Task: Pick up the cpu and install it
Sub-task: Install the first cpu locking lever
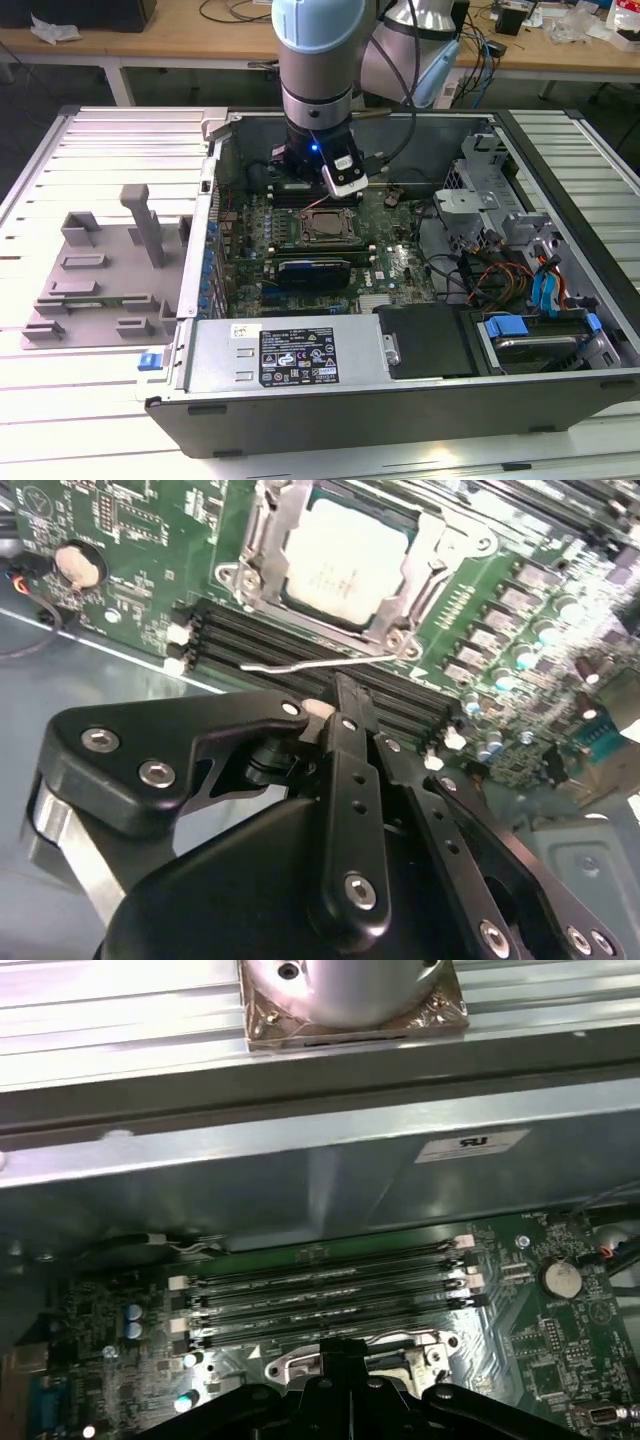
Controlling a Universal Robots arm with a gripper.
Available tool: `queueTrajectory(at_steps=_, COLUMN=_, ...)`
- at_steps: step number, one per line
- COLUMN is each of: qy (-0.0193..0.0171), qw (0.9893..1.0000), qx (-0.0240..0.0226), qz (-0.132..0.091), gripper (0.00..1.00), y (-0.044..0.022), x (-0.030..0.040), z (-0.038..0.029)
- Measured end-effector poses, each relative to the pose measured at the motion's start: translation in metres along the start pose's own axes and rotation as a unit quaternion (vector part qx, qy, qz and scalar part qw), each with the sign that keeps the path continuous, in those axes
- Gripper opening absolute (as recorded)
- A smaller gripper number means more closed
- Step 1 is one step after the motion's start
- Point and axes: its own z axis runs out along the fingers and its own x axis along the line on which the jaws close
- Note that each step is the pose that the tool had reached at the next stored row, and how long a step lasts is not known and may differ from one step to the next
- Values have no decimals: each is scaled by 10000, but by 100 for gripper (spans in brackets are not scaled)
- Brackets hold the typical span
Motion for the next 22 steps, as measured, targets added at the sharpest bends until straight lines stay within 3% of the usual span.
queueTrajectory(at_steps=3, qy=0, qw=10000, qx=1, qz=-1, gripper=11, y=-6, x=-61, z=72)
queueTrajectory(at_steps=6, qy=0, qw=10000, qx=0, qz=-2, gripper=11, y=72, x=-46, z=143)
queueTrajectory(at_steps=10, qy=-3, qw=10000, qx=13, qz=4, gripper=11, y=90, x=-46, z=235)
queueTrajectory(at_steps=13, qy=-30, qw=10000, qx=31, qz=90, gripper=11, y=90, x=-71, z=249)
queueTrajectory(at_steps=17, qy=-37, qw=9999, qx=37, qz=108, gripper=11, y=91, x=-81, z=251)
queueTrajectory(at_steps=19, qy=-60, qw=9998, qx=42, qz=188, gripper=11, y=90, x=-83, z=256)
queueTrajectory(at_steps=21, qy=-131, qw=9990, qx=70, qz=424, gripper=11, y=86, x=-82, z=269)
queueTrajectory(at_steps=22, qy=-161, qw=9985, qx=108, qz=504, gripper=11, y=84, x=-82, z=278)
